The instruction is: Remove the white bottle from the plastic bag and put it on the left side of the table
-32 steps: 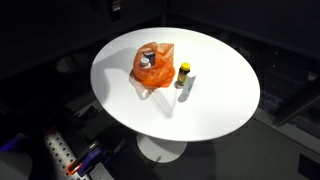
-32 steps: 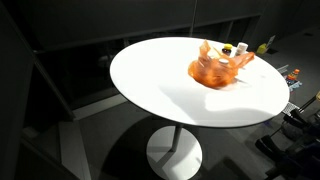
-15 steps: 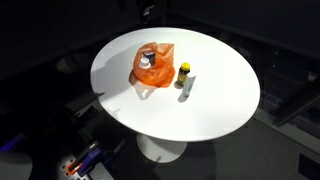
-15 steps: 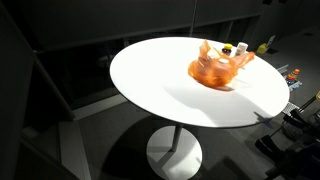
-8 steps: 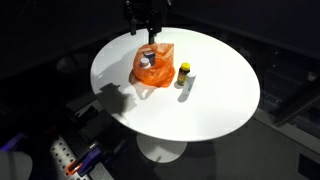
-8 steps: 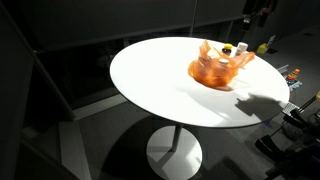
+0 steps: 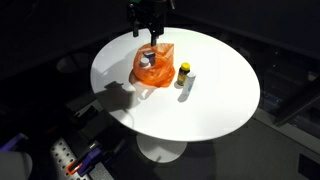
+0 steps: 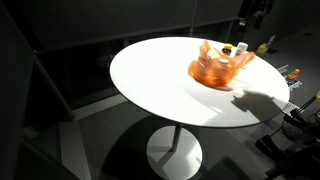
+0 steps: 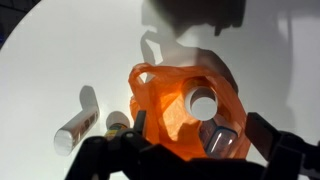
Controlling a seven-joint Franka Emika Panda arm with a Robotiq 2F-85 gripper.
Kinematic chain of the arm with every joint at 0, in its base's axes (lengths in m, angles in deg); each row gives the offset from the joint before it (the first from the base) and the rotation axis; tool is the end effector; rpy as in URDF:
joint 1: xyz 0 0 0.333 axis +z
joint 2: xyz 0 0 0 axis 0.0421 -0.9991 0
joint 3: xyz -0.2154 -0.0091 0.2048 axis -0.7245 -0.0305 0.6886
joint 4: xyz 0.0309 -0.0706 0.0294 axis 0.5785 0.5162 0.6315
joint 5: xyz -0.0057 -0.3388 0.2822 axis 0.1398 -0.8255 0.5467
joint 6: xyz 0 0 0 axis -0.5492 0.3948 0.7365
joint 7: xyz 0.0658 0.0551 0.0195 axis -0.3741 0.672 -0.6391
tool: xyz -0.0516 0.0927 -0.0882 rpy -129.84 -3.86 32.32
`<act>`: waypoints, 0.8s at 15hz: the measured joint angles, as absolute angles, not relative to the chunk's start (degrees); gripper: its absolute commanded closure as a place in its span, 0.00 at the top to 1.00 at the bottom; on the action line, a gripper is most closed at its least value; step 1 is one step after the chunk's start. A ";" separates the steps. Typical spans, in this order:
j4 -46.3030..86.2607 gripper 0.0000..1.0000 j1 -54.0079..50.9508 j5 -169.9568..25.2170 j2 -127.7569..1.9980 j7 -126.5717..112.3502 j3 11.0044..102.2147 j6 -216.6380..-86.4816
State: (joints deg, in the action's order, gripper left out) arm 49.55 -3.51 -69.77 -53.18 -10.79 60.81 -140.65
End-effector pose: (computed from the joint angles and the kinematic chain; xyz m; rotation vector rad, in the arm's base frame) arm 0.5814 -0.0091 0.2666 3.1339 -0.0430 -0.1391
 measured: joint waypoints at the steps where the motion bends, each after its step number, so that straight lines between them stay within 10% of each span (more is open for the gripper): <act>1: 49.58 1.00 -3.51 -69.77 -53.19 -10.79 60.81 -140.66; 12: 49.60 1.00 -3.37 -69.55 -62.04 -16.57 61.44 -149.63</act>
State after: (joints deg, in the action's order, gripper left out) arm 49.60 -3.37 -69.55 -62.04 -16.57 61.44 -149.63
